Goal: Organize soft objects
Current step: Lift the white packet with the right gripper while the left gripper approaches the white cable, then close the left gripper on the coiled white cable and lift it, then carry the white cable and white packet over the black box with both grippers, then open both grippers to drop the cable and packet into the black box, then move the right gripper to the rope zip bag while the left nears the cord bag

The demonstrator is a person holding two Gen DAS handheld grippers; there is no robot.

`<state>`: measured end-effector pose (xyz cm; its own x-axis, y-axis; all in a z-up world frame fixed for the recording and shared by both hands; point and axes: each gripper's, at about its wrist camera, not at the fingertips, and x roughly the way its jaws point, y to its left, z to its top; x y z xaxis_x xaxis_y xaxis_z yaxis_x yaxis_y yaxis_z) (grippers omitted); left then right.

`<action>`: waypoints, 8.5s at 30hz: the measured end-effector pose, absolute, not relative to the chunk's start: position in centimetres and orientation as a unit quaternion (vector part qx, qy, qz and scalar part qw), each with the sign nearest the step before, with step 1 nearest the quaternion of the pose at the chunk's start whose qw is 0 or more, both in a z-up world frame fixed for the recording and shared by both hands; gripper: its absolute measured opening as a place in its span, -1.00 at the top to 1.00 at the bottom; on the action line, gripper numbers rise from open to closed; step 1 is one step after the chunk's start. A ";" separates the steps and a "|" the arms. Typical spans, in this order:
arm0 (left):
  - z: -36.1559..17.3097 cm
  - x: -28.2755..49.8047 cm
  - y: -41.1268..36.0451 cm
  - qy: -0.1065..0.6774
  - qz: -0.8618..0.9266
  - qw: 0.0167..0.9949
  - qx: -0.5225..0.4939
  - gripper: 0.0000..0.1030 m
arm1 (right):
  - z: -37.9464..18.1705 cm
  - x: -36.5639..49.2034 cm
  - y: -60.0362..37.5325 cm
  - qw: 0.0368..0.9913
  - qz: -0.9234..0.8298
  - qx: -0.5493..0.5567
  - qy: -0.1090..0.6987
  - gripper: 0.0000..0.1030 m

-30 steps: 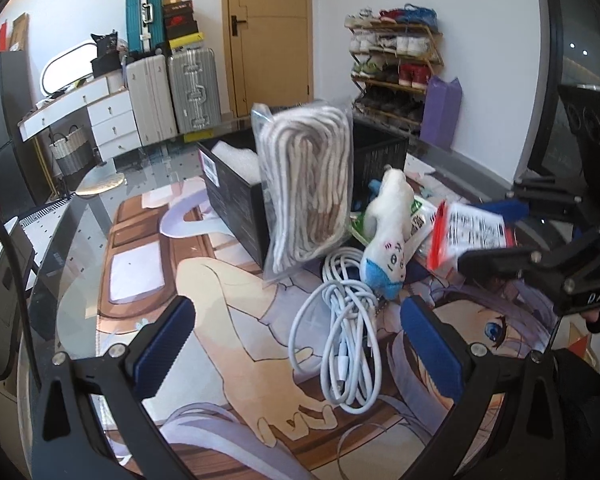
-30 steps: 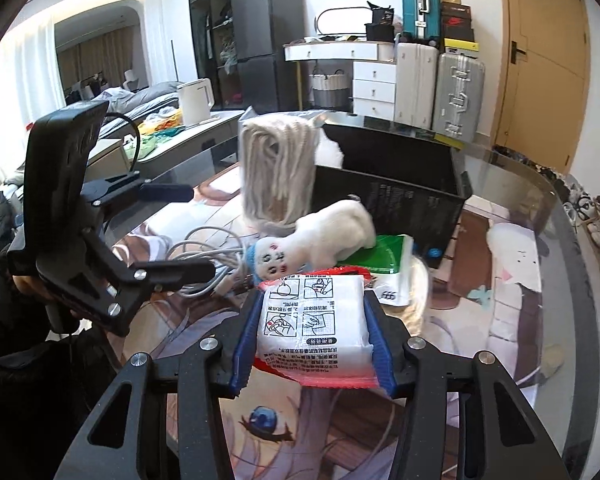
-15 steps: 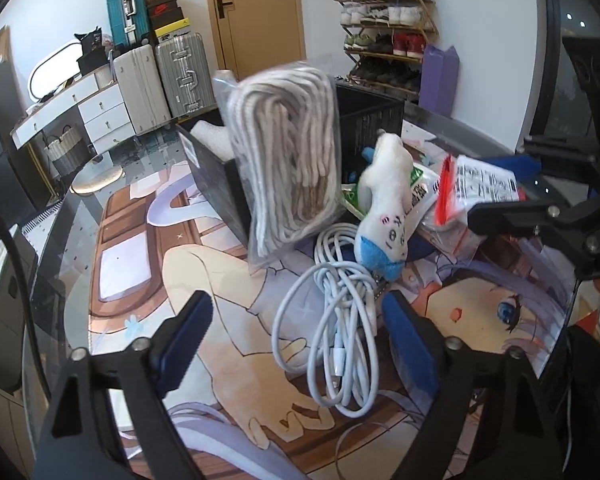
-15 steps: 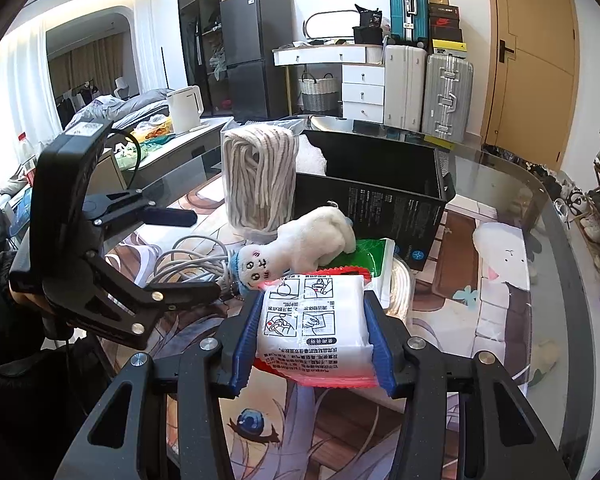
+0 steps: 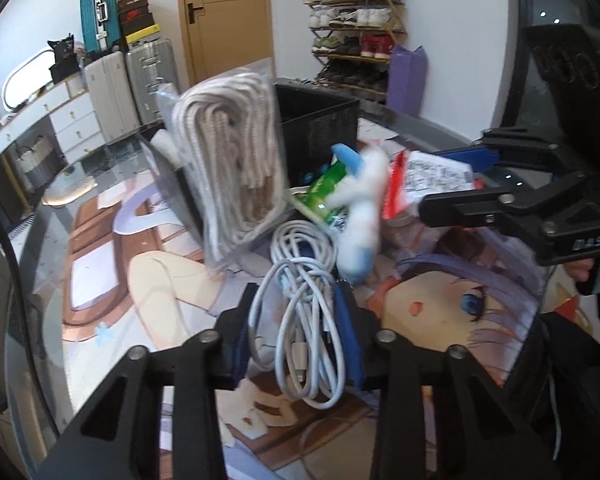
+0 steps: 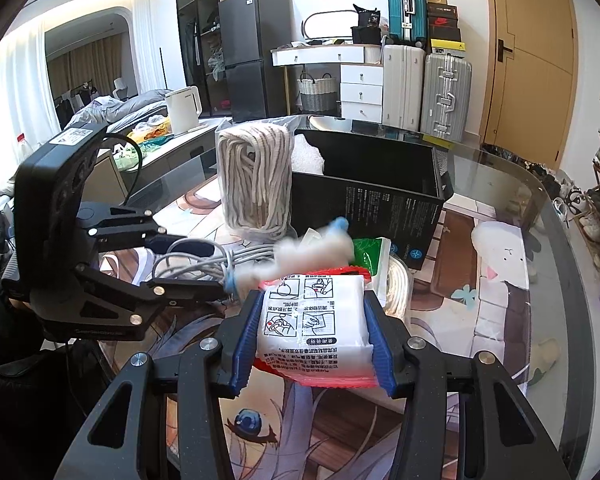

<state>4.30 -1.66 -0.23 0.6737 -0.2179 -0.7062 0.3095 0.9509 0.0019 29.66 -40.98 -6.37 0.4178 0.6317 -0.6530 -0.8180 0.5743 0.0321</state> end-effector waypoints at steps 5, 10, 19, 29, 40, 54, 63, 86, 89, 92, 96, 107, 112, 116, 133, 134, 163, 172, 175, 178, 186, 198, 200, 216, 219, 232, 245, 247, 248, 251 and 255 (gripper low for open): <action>0.3 3.9 -1.6 0.366 -0.149 0.917 0.051 0.59 | -6.3 29.8 -41.3 0.832 0.435 -0.144 0.314 0.04; 0.7 3.6 -1.3 0.358 -0.155 0.920 0.039 0.66 | -6.0 29.8 -41.5 0.835 0.434 -0.139 0.309 0.04; 0.8 3.5 -1.3 0.363 -0.162 0.917 0.037 0.67 | -5.6 29.8 -41.8 0.838 0.433 -0.136 0.304 0.04; 0.1 4.5 -2.0 0.381 -0.149 0.911 0.045 0.45 | -5.5 29.8 -41.8 0.838 0.432 -0.137 0.304 0.04; -0.2 5.3 -2.5 0.394 -0.147 0.906 0.046 0.22 | -5.5 29.7 -41.8 0.837 0.432 -0.137 0.307 0.04; -0.3 5.1 -3.2 0.400 -0.171 0.899 0.050 0.53 | -5.5 29.7 -41.9 0.837 0.433 -0.137 0.307 0.04; 0.8 4.0 -1.6 0.379 -0.180 0.908 0.014 0.53 | -5.0 29.9 -42.3 0.842 0.429 -0.130 0.300 0.04; 6.8 1.6 0.0 0.284 -0.171 0.943 -0.026 0.53 | -3.2 29.5 -43.3 0.860 0.422 -0.107 0.266 0.04; 7.6 1.6 0.3 0.275 -0.164 0.947 -0.027 0.53 | -3.0 29.6 -43.3 0.863 0.418 -0.107 0.264 0.04; 8.1 2.0 0.6 0.269 -0.151 0.951 -0.030 0.53 | -2.8 29.6 -43.3 0.865 0.415 -0.106 0.261 0.04; 8.6 2.8 1.0 0.263 -0.134 0.955 -0.030 0.53 | -2.3 30.1 -43.1 0.867 0.413 -0.100 0.260 0.04; 9.8 4.9 2.6 0.252 -0.112 0.961 -0.039 0.52 | -0.5 31.5 -42.2 0.874 0.405 -0.095 0.249 0.04; 10.3 5.9 3.4 0.246 -0.106 0.963 -0.041 0.52 | 0.2 32.3 -41.3 0.876 0.405 -0.096 0.244 0.04; 10.4 6.9 4.2 0.243 -0.099 0.964 -0.038 0.52 | 0.6 33.0 -40.9 0.876 0.406 -0.094 0.242 0.04; 8.8 10.6 5.6 0.255 -0.083 0.962 -0.051 0.52 | 0.9 36.3 -38.7 0.875 0.405 -0.089 0.251 0.04; 8.7 10.8 5.7 0.255 -0.082 0.962 -0.052 0.52 | 0.8 36.4 -38.6 0.875 0.404 -0.089 0.252 0.04; 6.5 16.9 5.7 0.286 -0.102 0.951 -0.050 0.52 | -1.2 41.0 -35.7 0.871 0.393 -0.090 0.279 0.04; 5.7 18.1 4.4 0.300 -0.122 0.945 -0.040 0.52 | -1.9 41.7 -34.8 0.869 0.392 -0.094 0.287 0.04; 5.4 18.4 3.8 0.305 -0.130 0.943 -0.033 0.52 | -2.0 41.9 -34.5 0.868 0.392 -0.097 0.288 0.04; 5.2 18.5 3.4 0.309 -0.137 0.941 -0.028 0.52 | -2.1 42.0 -34.3 0.868 0.392 -0.100 0.288 0.04; 4.6 19.3 3.2 0.319 -0.135 0.938 -0.029 0.51 | -2.4 42.7 -33.7 0.867 0.389 -0.104 0.295 0.04; 5.0 18.7 2.9 0.316 -0.123 0.941 -0.013 0.01 | -2.3 42.3 -34.2 0.875 0.377 -0.111 0.283 -0.46; 5.3 18.2 3.2 0.311 -0.124 0.942 -0.017 -0.03 | -2.2 42.1 -34.8 0.877 0.372 -0.109 0.283 -0.63; 6.5 11.2 4.7 0.272 -0.068 0.959 -0.028 -1.00 | -2.8 38.5 -40.4 0.877 0.367 -0.080 0.301 -0.99; 6.3 10.1 4.9 0.270 -0.057 0.961 -0.035 -1.00 | -3.3 37.7 -40.7 0.875 0.364 -0.092 0.306 -0.99; 4.7 7.6 4.5 0.275 -0.028 0.960 -0.037 -1.00 | -4.3 35.5 -41.3 0.871 0.354 -0.116 0.321 -0.99; 3.6 7.6 3.9 0.292 -0.026 0.956 -0.029 -1.00 | -5.9 35.6 -40.4 0.859 0.343 -0.140 0.354 -0.99; 3.4 7.7 3.8 0.295 -0.026 0.955 -0.026 -1.00 | -6.3 35.8 -40.2 0.856 0.339 -0.144 0.362 -0.99; 3.3 7.8 3.7 0.296 -0.026 0.954 -0.026 -1.00 | -6.5 35.9 -40.1 0.855 0.338 -0.145 0.365 -0.99; 3.1 7.9 3.7 0.300 -0.024 0.953 -0.026 -1.00 | -7.3 36.0 -39.9 0.850 0.336 -0.155 0.375 -0.99; 2.8 7.9 3.8 0.306 -0.030 0.951 -0.030 -1.00 | -8.1 36.2 -39.8 0.845 0.331 -0.167 0.386 -0.99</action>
